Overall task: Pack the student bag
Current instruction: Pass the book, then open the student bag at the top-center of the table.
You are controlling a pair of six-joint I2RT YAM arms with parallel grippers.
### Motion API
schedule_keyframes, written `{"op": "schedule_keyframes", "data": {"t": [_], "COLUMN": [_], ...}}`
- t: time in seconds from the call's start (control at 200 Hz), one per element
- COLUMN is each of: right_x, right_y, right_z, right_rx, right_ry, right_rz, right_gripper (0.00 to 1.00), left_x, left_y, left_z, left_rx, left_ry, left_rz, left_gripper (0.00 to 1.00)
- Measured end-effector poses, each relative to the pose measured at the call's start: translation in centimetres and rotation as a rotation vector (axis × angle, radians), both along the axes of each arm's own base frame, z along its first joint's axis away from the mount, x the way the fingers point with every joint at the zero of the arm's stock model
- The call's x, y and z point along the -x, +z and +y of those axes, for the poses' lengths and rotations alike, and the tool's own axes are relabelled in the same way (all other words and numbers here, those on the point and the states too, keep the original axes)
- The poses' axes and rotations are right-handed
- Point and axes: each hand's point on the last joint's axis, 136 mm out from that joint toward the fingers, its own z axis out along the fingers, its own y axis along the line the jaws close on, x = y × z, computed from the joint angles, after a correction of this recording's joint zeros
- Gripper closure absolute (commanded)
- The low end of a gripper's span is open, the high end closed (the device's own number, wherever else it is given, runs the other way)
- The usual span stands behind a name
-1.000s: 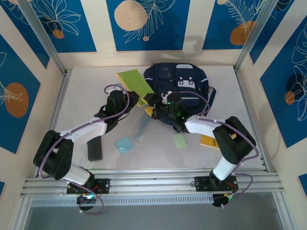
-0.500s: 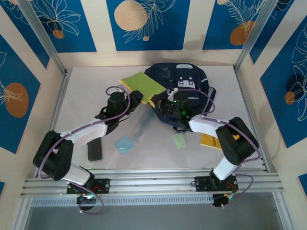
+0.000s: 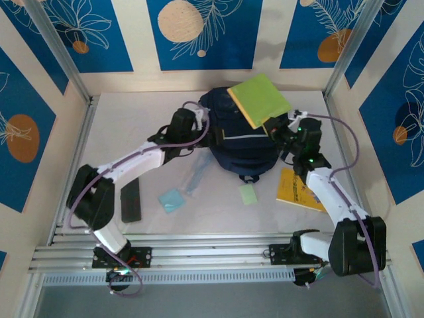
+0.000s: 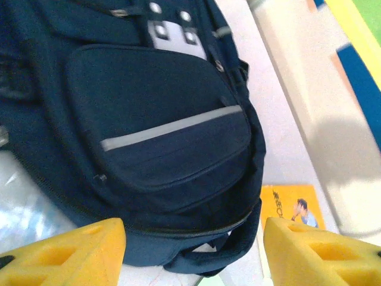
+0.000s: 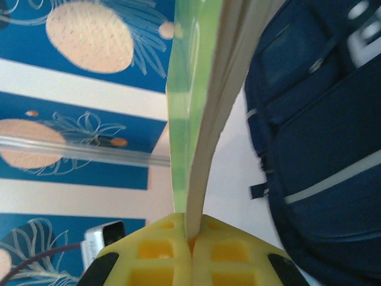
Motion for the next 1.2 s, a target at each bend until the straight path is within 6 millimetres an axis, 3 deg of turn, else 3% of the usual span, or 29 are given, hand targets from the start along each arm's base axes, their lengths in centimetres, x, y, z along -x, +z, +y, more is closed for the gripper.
{"op": "schedule_keyframes", "data": {"t": [0.17,0.33,0.455,0.66,0.81,0.985,1.04,1.155,1.18,1.2], "right_x": [0.9,2.3,3.3,4.8,5.1,5.2,5.2,5.3,5.3,5.4], "right_y": [-2.5,-4.1,-4.4,-3.4,-3.5,-3.5,-3.5,-3.4,-3.4,-3.3], "right_z": [-5.5,-9.5,-11.7,-12.0,-11.6,-11.5,-11.5,-11.7,-11.8,-11.8], "right_rx": [0.050,0.035,0.025,0.038,0.030,0.027,0.027,0.027,0.027,0.027], "right_ry": [-0.051,-0.083,-0.111,-0.102,-0.082,-0.078,-0.078,-0.086,-0.087,-0.089], "right_rz": [0.115,0.189,0.205,0.169,0.172,0.172,0.172,0.172,0.171,0.171], "right_gripper": [1.00,1.00,1.00,1.00,1.00,1.00,1.00,1.00,1.00,1.00], "left_x": [-1.5,-2.0,-2.4,-3.3,-3.8,-5.7,-6.3,-6.8,-6.7,-6.6], "left_y": [-1.0,-4.3,-7.4,-12.1,-12.9,-13.7,-13.7,-13.9,-13.9,-13.9], "left_z": [-4.7,-8.3,-9.6,-9.1,-8.9,-8.8,-9.0,-9.2,-9.3,-9.5], "left_rx": [-0.166,-0.326,-0.423,-0.564,-0.631,-0.707,-0.715,-0.724,-0.719,-0.715], "left_ry": [-0.213,-0.396,-0.481,-0.539,-0.544,-0.507,-0.499,-0.506,-0.515,-0.519], "left_rz": [-0.095,-0.151,-0.158,-0.150,-0.179,-0.223,-0.233,-0.250,-0.252,-0.251], "left_gripper": [0.41,0.40,0.38,0.32,0.28,0.29,0.41,0.84,1.00,1.00]}}
